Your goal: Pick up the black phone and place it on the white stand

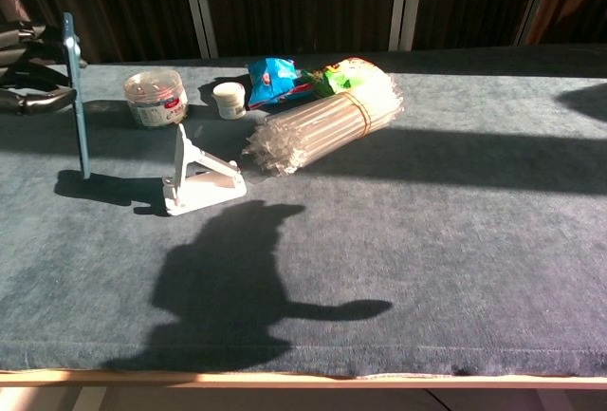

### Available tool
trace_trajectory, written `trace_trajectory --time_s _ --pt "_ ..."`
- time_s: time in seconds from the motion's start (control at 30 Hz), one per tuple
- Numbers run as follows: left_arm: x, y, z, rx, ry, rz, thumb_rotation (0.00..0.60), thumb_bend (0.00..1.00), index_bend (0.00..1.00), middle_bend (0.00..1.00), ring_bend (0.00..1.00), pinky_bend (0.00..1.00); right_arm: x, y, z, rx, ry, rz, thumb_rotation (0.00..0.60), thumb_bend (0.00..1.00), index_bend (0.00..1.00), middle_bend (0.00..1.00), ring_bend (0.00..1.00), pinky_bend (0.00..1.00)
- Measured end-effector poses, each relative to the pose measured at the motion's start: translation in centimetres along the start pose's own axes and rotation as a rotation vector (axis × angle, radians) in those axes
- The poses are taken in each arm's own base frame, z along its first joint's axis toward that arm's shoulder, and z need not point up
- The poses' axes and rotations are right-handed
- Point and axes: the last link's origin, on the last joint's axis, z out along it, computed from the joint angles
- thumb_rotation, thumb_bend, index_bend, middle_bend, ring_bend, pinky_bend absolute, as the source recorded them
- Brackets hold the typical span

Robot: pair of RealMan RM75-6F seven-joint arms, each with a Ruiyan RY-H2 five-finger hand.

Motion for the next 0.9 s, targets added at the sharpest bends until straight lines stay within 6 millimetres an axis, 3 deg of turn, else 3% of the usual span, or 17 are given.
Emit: trace_trajectory --time_s 0.47,0.9 --pt "-4.7 -0.7 2.4 -0.008 0.065 -0.1 0.6 0.54 0.87 1.0 0.65 0.21 0.2 0.4 -0.1 -0.006 0.006 0.007 0.6 0.24 0.0 0.0 0.0 0.0" --pt "-7.5 -1.2 2.4 -0.013 0.045 -0.149 0.6 0.55 0.87 1.0 0.65 0.21 0.2 0.4 -0.1 -0.007 0.003 0.006 0.6 0.24 0.0 0.0 0.0 0.0"
